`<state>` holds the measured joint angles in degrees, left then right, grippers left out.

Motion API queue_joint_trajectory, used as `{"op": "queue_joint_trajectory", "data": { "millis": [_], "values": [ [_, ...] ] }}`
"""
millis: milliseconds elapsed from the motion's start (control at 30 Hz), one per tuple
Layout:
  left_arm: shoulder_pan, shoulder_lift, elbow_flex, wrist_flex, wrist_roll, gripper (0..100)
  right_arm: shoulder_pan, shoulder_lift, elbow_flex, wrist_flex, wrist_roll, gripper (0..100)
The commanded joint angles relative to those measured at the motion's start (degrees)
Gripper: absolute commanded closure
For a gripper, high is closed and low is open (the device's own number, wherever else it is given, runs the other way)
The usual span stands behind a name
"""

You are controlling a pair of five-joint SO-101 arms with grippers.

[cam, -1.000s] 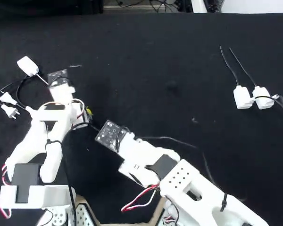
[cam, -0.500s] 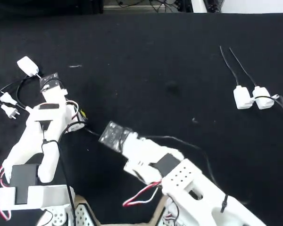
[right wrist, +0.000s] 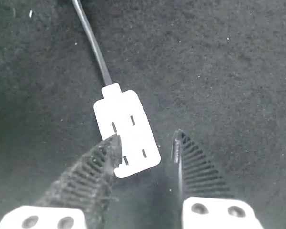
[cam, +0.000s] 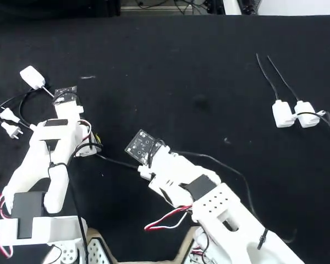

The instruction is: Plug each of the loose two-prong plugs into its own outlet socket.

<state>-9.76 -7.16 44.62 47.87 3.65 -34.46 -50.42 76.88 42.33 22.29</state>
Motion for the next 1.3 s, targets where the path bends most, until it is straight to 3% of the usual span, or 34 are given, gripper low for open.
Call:
{"op": "queue_joint_trajectory", "data": {
  "millis": [0,133,433,567,800,967,1167,1267],
  "values": [
    [-0.2,-0.4,-0.9,1.2,-1.1,78,1.1,-1.4,0.0,0.4,4.9,82.5],
    [-0.2,-0.4,-0.9,1.2,-1.1,78,-0.4,2.0,-0.4,2.5,9.5,82.5],
    [-0.3,-0.4,-0.9,1.2,-1.1,78,-3.8,15.0,-5.1,1.2,9.4,82.5],
    [-0.2,-0.4,-0.9,1.6,-1.2,78,0.2,18.3,-7.1,-1.0,9.4,82.5],
    [-0.4,-0.4,-4.2,9.4,-3.8,78,8.0,18.5,-7.4,-5.8,9.3,82.6],
    [-0.1,-0.4,-4.8,12.0,-9.7,78,8.4,18.5,-7.4,-7.8,5.4,82.5],
    [-0.1,-0.4,-4.7,12.2,-10.1,78,7.8,18.5,-7.3,-7.0,5.8,82.5],
    [-0.1,-0.4,-4.7,12.0,-9.9,78,5.6,18.4,-9.7,-0.9,7.6,82.4]
  ]
}}
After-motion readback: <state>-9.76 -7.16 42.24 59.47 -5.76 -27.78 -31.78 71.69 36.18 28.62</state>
